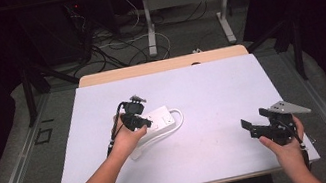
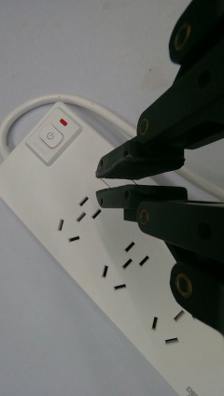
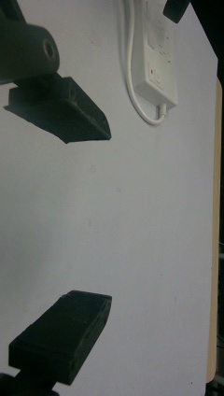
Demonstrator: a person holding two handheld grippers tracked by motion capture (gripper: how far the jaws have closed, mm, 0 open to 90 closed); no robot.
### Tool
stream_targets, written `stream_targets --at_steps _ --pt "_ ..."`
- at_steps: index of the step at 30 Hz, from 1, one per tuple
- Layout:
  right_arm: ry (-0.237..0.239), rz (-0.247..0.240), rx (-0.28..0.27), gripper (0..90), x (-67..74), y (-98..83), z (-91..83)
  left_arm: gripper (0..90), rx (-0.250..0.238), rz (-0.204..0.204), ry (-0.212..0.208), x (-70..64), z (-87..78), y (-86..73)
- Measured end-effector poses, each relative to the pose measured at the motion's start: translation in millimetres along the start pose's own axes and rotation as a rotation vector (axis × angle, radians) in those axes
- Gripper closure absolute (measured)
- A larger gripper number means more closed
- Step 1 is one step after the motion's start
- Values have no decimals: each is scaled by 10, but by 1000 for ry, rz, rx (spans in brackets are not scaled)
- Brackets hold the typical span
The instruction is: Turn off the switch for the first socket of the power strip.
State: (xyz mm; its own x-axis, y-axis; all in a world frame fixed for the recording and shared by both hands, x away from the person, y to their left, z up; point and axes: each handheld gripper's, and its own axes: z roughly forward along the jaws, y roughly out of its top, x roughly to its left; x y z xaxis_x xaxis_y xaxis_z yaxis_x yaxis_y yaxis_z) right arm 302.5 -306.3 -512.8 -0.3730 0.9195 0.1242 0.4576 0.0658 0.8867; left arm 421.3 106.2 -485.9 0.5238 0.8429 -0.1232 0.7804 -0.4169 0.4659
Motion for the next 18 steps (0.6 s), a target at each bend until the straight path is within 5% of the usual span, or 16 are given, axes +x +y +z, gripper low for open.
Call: stream_targets --at_steps 18 --pt "-1 2 -1 163 2 1 0 691 -116 22 -55 16 -204 -82"
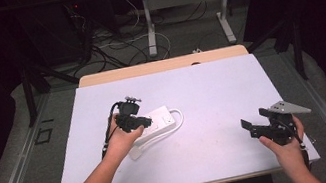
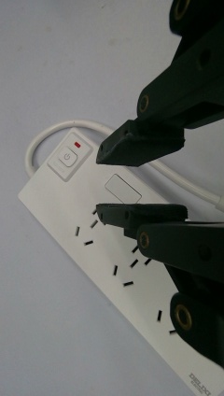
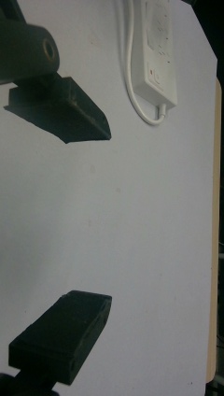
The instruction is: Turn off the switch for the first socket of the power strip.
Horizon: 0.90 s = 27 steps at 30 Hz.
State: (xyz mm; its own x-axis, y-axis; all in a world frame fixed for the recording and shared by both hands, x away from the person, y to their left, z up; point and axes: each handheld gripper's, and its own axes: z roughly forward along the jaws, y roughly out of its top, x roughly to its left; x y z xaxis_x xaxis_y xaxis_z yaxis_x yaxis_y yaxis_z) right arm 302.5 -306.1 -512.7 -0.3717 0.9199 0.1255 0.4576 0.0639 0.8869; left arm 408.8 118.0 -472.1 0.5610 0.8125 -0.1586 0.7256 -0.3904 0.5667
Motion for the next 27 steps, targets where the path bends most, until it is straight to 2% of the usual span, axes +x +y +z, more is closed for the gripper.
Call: stream_targets --at_steps 4,6,11,14,19,27 --pt "0 0 0 163 1 0 0 648 -30 10 -4 -11 -41 -22" --pt "1 1 1 163 -1 0 0 616 -40 16 -20 -11 -67 -32" --pt "0 5 1 163 7 0 2 520 -95 39 -16 -20 -117 -63" --pt "-1 5 13 163 7 3 -7 458 -125 56 -30 -30 -155 -78" --pt "-1 3 -1 163 4 0 2 383 -180 70 -39 -49 -246 -112" --pt "0 3 9 163 6 3 -6 350 -264 89 -46 -2 -435 -209"
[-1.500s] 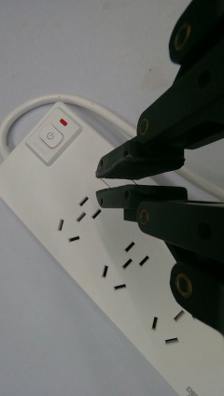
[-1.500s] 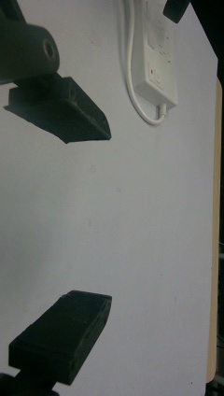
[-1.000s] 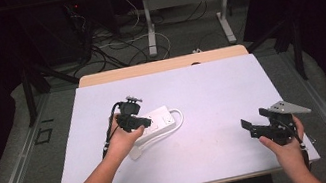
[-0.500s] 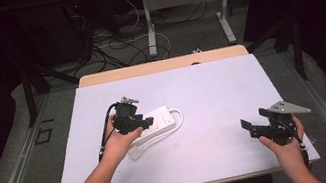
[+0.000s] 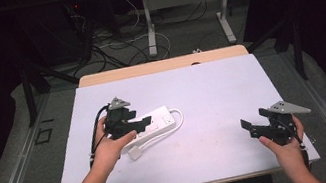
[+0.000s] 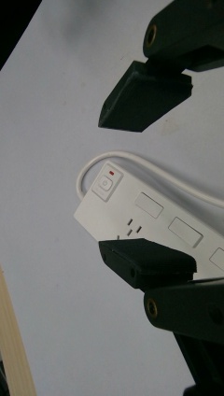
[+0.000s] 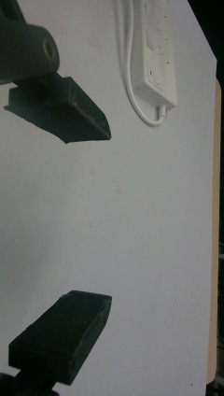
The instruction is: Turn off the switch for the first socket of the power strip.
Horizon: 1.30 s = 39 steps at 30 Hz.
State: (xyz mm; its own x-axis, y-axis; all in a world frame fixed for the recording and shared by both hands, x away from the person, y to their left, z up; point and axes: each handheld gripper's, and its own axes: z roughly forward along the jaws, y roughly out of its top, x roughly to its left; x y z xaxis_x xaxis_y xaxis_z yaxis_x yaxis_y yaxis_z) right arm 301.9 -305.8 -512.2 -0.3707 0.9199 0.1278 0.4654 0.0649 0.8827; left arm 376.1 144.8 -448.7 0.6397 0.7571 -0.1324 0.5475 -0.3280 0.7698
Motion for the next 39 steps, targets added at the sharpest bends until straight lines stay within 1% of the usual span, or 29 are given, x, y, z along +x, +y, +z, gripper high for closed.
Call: stream_targets --at_steps 1,4,7,8,10,12,14,15,17,18,19,20,21,22,24,28,29,31,32,36,39 --pt "1 4 1 163 3 0 1 347 -3 -1 11 6 -26 -12" --pt "0 -1 3 163 3 1 -1 310 -5 -9 15 43 -103 -49" --pt "0 -1 4 163 4 1 1 289 -15 -31 10 90 -174 -93" --pt "0 0 4 163 4 1 1 276 -25 -42 13 100 -197 -110" --pt "0 -1 4 163 4 1 1 239 -37 -54 18 130 -241 -142" --pt "0 0 4 163 3 1 1 199 -52 -87 19 137 -277 -180" --pt "0 1 4 163 3 0 1 166 -61 -100 30 151 -311 -217" --pt "-1 2 -4 163 4 -2 7 157 -53 -99 34 165 -337 -231" --pt "0 1 5 163 4 0 2 147 -56 -100 49 186 -376 -265" --pt "0 0 5 163 4 0 2 133 -63 -108 52 193 -392 -281" --pt "0 -1 5 163 5 0 2 112 -62 -116 55 200 -412 -296" --pt "4 -4 5 163 3 1 4 90 -66 -111 66 214 -428 -310" --pt "6 -4 4 163 4 1 4 69 -62 -116 70 224 -449 -325" --pt "7 -1 5 163 6 0 2 46 -69 -120 76 232 -463 -341" --pt "5 1 5 163 7 0 1 0 -80 -123 65 256 -488 -377" --pt "7 -1 8 163 6 -1 1 2 -101 -130 74 298 -527 -471" --pt "7 -2 2 163 6 -2 6 2 -108 -133 77 314 -534 -497" --pt "4 0 4 163 9 -2 1 2 -122 -142 91 352 -556 -549" --pt "3 0 0 163 8 -3 4 2 -134 -159 96 369 -560 -577" --pt "2 5 3 163 8 -4 4 2 -151 -206 116 457 -586 -683" --pt "4 2 4 163 8 -4 5 2 -147 -219 130 508 -594 -751"
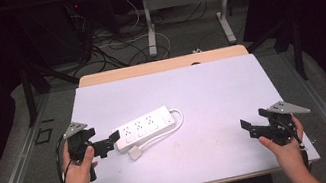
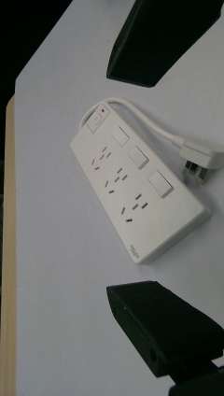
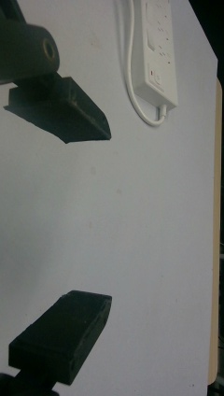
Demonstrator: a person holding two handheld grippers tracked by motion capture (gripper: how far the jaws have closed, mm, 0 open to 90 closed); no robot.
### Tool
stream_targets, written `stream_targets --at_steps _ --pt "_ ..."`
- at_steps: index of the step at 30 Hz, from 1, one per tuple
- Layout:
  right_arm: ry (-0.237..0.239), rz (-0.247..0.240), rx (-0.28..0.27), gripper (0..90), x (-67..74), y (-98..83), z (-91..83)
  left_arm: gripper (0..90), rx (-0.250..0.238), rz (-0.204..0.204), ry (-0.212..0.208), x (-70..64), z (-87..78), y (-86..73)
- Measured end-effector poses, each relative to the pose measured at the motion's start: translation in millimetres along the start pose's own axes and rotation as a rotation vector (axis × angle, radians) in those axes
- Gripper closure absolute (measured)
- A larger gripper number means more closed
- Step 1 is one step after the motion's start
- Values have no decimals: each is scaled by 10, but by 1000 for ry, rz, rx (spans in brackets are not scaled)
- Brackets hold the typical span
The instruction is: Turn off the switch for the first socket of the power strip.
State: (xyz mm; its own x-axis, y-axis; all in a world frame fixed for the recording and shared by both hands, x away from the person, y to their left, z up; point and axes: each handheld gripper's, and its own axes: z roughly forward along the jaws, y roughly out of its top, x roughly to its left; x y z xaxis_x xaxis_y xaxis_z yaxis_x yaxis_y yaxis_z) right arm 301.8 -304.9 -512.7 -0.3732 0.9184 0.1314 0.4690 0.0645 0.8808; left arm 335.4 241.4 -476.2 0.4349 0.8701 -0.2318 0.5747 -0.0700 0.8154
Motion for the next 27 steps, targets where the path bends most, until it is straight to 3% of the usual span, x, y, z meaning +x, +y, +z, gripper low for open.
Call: stream_targets --at_steps 4,10,14,15,17,21,27 --pt "-2 -3 0 163 0 -2 5 2 0 -8 32 65 -2 -79" --pt "-6 2 -4 163 1 -7 14 5 -23 -50 49 175 20 -220" --pt "2 -3 2 163 -4 -9 16 7 -8 -63 51 237 25 -305" --pt "2 -4 3 163 -5 -11 18 7 -25 -71 56 240 39 -331" --pt "0 2 12 162 -1 -10 15 7 -7 -60 60 263 24 -359" --pt "-1 2 13 163 -2 -9 17 8 -13 -34 71 261 15 -390" --pt "-1 2 22 163 -16 -20 28 8 -40 -26 60 251 14 -386"
